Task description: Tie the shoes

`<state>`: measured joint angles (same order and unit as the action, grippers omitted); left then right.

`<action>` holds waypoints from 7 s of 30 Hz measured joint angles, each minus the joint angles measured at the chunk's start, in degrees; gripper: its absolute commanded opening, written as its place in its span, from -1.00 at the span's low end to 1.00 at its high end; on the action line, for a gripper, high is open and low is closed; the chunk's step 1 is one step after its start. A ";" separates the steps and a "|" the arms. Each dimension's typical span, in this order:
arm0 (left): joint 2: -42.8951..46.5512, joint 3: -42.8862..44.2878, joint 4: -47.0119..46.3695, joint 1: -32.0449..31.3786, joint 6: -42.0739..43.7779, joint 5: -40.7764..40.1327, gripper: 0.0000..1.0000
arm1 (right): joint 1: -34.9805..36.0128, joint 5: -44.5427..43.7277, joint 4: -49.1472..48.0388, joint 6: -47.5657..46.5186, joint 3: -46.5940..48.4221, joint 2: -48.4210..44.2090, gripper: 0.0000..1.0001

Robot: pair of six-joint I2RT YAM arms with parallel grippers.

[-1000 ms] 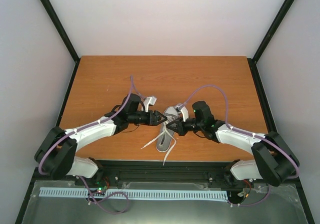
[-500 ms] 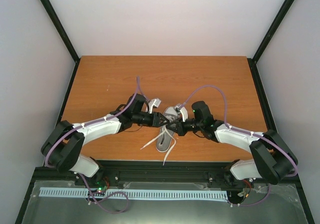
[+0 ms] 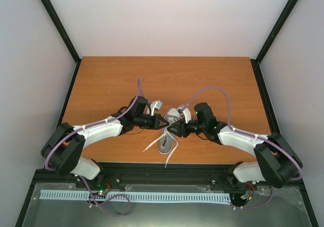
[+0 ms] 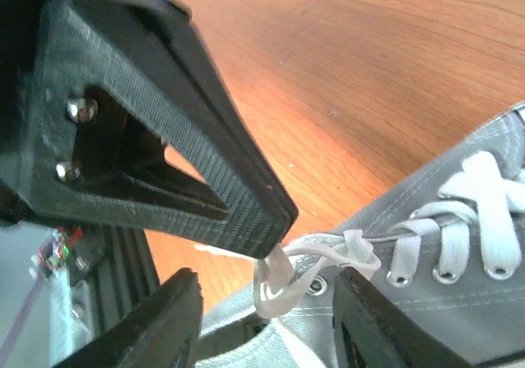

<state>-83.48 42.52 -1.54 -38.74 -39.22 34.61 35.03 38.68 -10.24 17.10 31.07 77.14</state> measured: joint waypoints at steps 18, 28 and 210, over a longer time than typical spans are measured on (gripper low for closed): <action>3.21 -1.03 0.35 0.00 -0.02 -3.52 -0.98 | 1.03 -5.05 -6.60 3.98 -10.23 0.83 -0.03; 4.42 -1.49 0.28 0.00 0.02 -3.63 -0.98 | 1.99 -5.22 -8.70 4.63 -9.14 4.83 -0.94; 2.82 -5.29 2.05 3.61 4.68 -2.58 -0.37 | 11.28 -24.68 -1.01 16.81 3.76 9.27 -0.94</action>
<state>-80.66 37.23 0.51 -35.14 -34.54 32.03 46.30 14.00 -11.25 33.91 34.83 86.41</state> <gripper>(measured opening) 0.236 0.030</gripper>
